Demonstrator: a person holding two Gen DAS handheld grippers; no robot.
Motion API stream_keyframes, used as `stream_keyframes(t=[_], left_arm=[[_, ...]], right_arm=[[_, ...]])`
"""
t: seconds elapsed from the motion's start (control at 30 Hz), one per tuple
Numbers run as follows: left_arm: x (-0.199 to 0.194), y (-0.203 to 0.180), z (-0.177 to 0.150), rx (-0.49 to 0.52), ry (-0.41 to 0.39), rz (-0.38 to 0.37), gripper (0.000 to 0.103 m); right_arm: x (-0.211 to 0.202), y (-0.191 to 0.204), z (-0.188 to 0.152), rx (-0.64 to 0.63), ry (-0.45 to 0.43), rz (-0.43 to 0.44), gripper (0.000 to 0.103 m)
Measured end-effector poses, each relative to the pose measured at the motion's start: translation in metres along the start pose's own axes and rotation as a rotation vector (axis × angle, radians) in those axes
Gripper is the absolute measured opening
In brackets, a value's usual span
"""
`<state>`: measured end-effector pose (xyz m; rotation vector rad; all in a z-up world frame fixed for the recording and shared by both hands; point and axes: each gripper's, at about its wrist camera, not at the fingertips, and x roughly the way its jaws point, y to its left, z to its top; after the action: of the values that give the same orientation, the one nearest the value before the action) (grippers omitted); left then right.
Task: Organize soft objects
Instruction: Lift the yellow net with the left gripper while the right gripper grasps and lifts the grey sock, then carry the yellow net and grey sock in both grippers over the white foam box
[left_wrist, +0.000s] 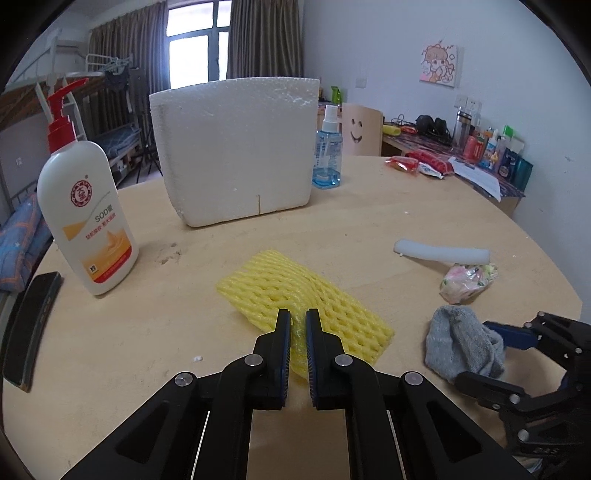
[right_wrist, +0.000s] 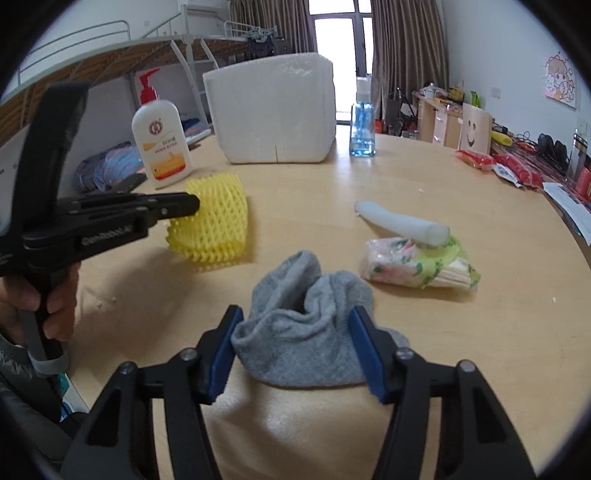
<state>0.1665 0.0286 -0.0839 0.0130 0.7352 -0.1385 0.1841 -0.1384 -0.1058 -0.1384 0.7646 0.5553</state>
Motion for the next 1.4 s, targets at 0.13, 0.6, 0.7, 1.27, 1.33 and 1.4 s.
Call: stream_keyframes(t=[0.13, 0.6, 0.7, 1.27, 1.33, 1.4], left_arm=[[-0.005, 0.001, -0.002, -0.001, -0.014, -0.015, 0.009], [-0.031, 0.003, -0.006, -0.01, -0.069, -0.013, 0.009], [-0.04, 0.003, -0.007, -0.006, -0.088, -0.008, 0.009], [-0.103, 0.006, -0.003, 0.003, -0.22, 0.059, 0.009], [-0.11, 0.005, -0.002, 0.007, -0.24, 0.058, 0.009], [-0.116, 0.005, -0.001, 0.007, -0.256, 0.064, 0.009]], right_arm=[[0.002, 0.004, -0.003, -0.02, 0.016, -0.023, 0.039], [-0.034, 0.0, 0.008, 0.014, -0.104, 0.036, 0.019], [-0.04, 0.001, 0.011, 0.013, -0.127, 0.045, 0.019], [-0.073, 0.016, 0.034, -0.025, -0.275, 0.072, 0.019], [-0.077, 0.017, 0.037, -0.03, -0.298, 0.069, 0.019], [-0.08, 0.017, 0.041, -0.031, -0.315, 0.071, 0.019]])
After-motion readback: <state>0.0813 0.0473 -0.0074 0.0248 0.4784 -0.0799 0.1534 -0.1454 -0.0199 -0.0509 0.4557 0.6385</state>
